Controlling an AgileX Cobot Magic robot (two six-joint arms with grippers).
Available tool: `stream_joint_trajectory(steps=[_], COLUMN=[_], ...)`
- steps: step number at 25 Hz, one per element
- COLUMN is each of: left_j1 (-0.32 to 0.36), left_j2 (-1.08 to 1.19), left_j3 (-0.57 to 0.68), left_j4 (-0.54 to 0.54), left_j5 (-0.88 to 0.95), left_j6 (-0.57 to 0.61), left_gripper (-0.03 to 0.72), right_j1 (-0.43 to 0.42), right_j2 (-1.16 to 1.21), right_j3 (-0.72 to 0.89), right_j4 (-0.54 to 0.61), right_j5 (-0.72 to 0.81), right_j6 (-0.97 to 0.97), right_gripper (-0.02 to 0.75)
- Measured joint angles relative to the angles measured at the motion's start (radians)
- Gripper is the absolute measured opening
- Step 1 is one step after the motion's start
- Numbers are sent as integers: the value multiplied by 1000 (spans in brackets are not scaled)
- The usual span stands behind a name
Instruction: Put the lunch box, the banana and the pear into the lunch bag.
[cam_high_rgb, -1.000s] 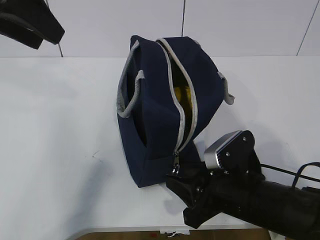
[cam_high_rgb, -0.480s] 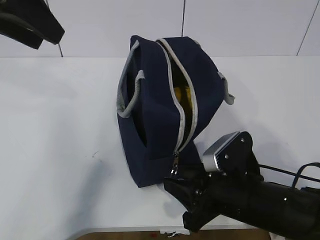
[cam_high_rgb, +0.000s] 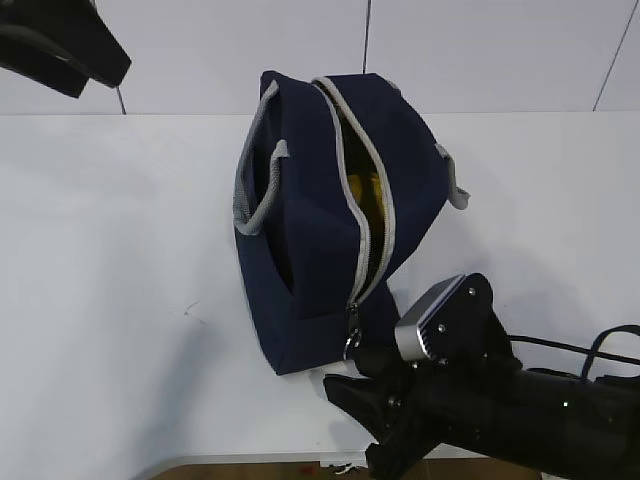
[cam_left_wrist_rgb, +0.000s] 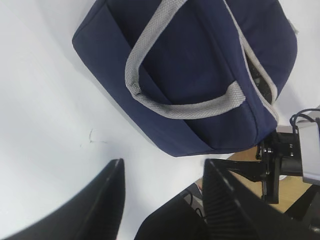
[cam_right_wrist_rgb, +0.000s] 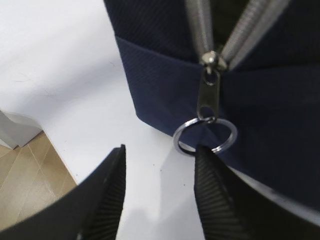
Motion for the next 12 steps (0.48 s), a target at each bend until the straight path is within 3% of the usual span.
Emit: stream_joint_trajectory(steps=[12], left_j1=[0], left_j2=[0], left_j3=[0], left_j4=[-2], left_j5=[1], left_j6=[0], left_gripper=[381], right_j1=[0], right_j2=[0], right_j3=[22], right_j4=[107], right_j5=[-10], right_j6=[9], right_gripper=[389])
